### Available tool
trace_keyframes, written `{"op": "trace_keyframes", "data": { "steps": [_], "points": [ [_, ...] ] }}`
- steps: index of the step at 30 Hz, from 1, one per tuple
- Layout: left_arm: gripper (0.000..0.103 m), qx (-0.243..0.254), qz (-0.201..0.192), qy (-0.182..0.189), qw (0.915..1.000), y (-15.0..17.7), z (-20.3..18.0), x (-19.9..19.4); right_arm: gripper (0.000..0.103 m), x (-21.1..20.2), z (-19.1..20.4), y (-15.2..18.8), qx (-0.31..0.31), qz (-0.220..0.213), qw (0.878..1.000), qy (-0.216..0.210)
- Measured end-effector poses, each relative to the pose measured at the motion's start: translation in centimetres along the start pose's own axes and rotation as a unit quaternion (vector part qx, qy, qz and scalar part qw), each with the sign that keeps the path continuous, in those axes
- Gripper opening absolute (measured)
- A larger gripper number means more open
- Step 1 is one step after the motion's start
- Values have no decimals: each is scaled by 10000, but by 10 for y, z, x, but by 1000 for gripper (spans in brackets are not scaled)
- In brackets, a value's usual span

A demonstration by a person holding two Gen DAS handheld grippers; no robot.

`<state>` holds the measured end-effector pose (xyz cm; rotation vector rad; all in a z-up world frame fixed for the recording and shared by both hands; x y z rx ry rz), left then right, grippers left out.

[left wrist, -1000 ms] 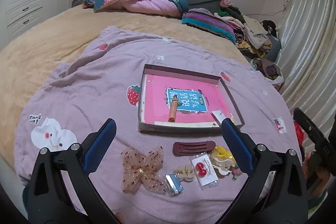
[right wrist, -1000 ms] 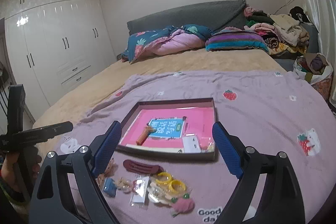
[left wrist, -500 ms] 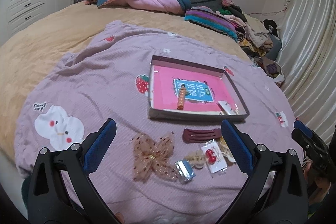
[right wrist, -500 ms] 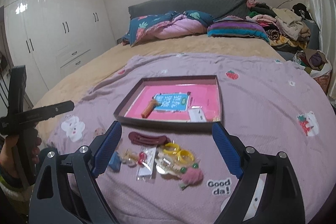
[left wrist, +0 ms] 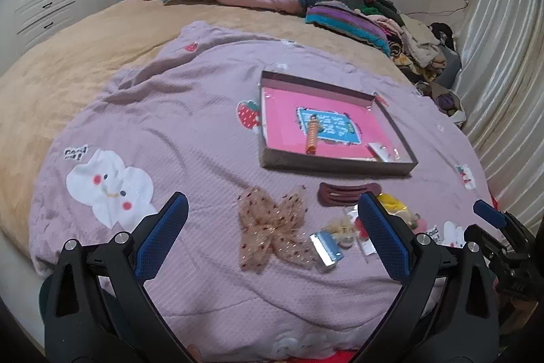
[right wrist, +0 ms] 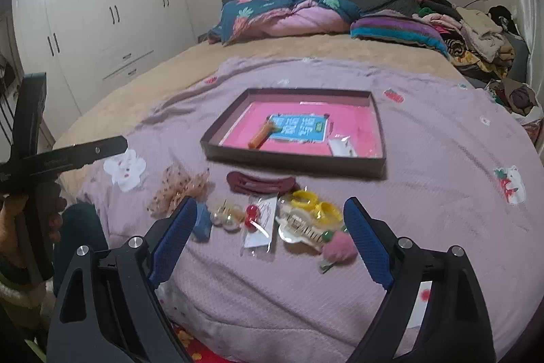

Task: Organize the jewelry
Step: 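Withdraw both tools from the tray back toward the remaining accessories, then grasp the red cherry earring packet with the right tool while the left tool grasps the sheer dotted bow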

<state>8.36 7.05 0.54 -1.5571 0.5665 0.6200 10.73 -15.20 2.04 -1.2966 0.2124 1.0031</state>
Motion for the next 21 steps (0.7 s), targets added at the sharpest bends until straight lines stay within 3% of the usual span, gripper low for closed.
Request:
{"op": "trace_keyframes", "data": {
  "steps": [21],
  "points": [
    [93,83,631,-69,9979,48,13,55,87,67,-2,41,159,621,9969,456]
  ]
}}
Point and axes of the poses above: each gripper's, at about its wrist camera, not at the fingertips, and x roughly the way its jaws point, z to its left, y to its underside, the point moved 4 cm from there along x, roughly the way its jaws point, and after that the axes turned 14 degrees about x, right-handed, at the moved point
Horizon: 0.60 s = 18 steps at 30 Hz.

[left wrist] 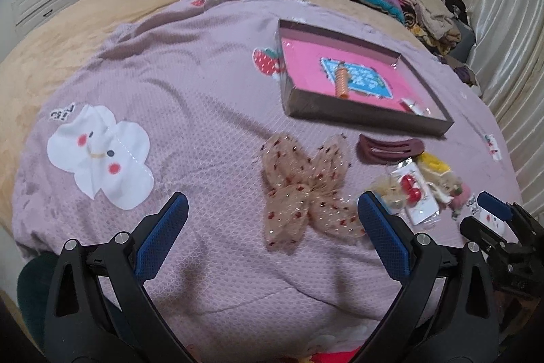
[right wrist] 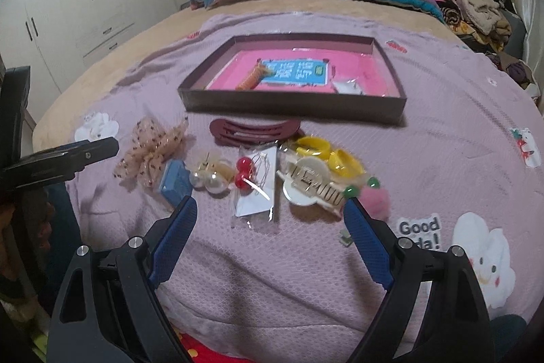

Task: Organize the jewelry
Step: 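Grasp the red cherry earring packet with the right tool while the left tool grasps the sheer dotted bow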

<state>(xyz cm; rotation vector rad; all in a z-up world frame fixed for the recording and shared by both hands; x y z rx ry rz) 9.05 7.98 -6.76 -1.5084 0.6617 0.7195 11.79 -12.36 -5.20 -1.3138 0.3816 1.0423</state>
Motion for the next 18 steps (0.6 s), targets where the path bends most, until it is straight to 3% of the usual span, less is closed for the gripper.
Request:
{"op": "trace_keyframes", "data": {
  "steps": [9,18],
  "points": [
    [91,-11,161,386,9991,8,-3,22,84,25,5,10,-119,212,9996,118],
    [65,108,220,725,9971,8,-15,41,59,58,11,12,-296,502,9981,176]
  ]
}}
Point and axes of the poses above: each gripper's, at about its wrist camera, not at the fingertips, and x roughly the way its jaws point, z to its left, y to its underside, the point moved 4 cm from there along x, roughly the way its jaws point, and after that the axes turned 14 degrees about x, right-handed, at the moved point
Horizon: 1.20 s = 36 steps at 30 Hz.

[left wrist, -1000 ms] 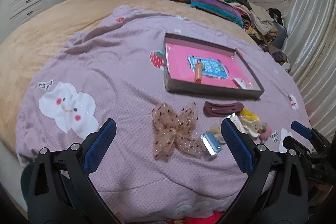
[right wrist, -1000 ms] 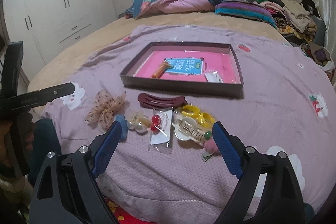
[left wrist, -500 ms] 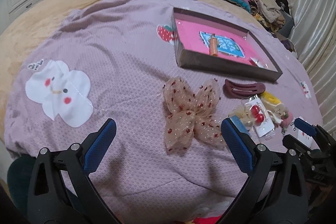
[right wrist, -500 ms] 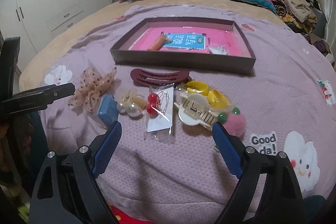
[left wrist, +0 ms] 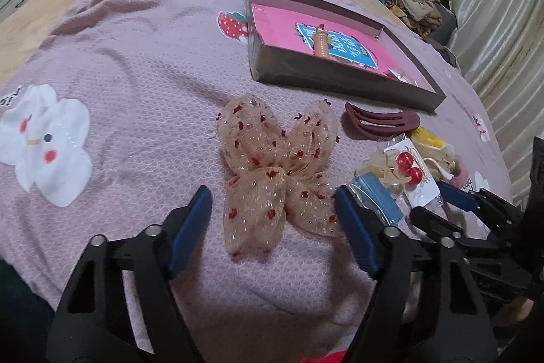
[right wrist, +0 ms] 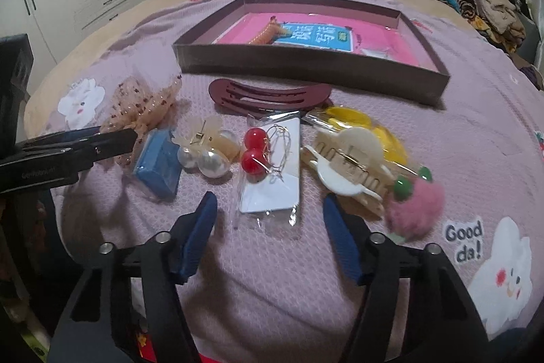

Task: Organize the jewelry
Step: 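Grasp the red cherry earring packet with the right tool while the left tool grasps the sheer dotted bow, then carry both items to the tray and release the bow from the left tool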

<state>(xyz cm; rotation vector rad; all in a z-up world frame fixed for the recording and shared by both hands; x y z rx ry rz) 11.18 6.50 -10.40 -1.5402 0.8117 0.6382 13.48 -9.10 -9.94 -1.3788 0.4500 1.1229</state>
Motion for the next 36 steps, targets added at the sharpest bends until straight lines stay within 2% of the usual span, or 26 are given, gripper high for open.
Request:
{"op": "trace_keyframes", "data": {
  "steps": [2,5,7,9,10,16,17,27,36],
  "points": [
    [58,-72,-5,48,10000,-1,4,2,54,8,2,-2,-85,18,9999,78],
    [54,-151,-18,99,9998,-3,9,5,49,15,5,-8,-151,-52,9998,134],
    [51,-202,-20,155,9997,-4,11,8,40,20,6,-10,-220,-86,9996,154],
    [46,-231,0,227,9995,-4,12,10,39,22,7,-11,-304,-152,9992,187],
    [40,-228,11,263,9994,-4,12,11,37,21,7,-11,-303,-184,9992,182],
    [32,-154,-8,184,9997,-4,11,7,36,6,0,-11,-77,-229,9997,-100],
    [26,-161,-36,179,9997,-4,12,4,36,3,0,-10,-60,-221,9996,-145],
    [25,-168,-246,123,9995,-10,12,-20,36,-39,-1,-12,97,-530,9972,-512],
    [25,-6,-482,84,9988,-36,2,-39,36,-58,-25,-28,444,-757,9951,-452]
  ]
}}
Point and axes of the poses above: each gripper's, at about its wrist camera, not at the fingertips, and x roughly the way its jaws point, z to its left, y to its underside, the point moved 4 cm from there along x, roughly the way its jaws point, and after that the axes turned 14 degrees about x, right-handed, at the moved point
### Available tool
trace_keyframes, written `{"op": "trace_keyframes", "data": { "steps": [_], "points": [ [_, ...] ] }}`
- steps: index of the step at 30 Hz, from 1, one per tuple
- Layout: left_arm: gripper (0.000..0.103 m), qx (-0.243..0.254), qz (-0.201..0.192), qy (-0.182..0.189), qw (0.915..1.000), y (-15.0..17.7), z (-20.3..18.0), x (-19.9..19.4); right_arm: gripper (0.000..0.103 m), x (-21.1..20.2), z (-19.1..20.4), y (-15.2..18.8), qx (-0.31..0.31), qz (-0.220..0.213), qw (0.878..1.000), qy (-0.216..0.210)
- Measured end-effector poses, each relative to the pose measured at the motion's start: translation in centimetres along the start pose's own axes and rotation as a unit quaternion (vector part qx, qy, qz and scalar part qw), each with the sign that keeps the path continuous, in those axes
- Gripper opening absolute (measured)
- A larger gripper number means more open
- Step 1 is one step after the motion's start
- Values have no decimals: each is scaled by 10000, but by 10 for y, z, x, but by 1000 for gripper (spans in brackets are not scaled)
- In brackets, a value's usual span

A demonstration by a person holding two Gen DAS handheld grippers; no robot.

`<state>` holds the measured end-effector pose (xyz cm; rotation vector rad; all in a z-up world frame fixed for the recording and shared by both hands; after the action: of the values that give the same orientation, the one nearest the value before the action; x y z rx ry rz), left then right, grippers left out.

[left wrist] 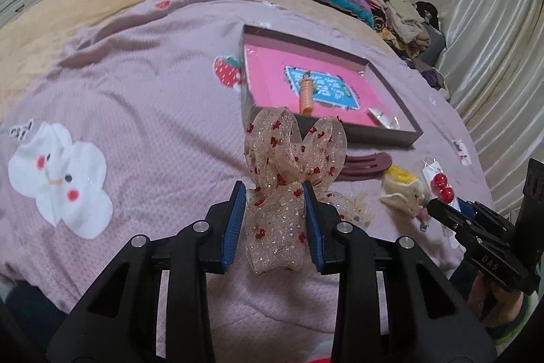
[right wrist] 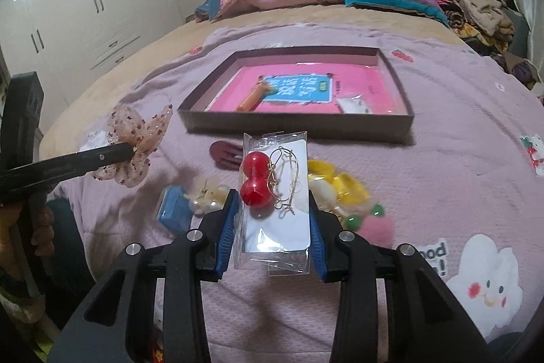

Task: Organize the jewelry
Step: 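Carry both items to the tray and release the bow from the left tool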

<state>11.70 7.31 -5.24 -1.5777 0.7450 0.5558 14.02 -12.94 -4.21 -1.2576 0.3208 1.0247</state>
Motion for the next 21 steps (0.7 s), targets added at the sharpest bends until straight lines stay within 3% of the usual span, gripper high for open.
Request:
{"op": "trace_keyframes", "data": {
  "steps": [10,21],
  "points": [
    [25,278,-118,122,9995,-37,-23,16,36,-12,-28,-32,252,-318,9991,149],
    [25,326,-310,370,9983,-85,-27,33,36,-25,-34,-81,176,-776,9962,353]
  ]
}}
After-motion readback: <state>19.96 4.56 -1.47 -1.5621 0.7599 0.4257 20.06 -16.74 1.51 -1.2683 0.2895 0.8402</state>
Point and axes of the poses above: each gripper's, at about its wrist camera, not at the fingertips, and x roughly the way its jaws point, z to its left, y to its underside, the point moved 4 cm from there along x, roughly the way its jaws point, and after that the axes turned 14 degrees about x, right-handed, at the moved point
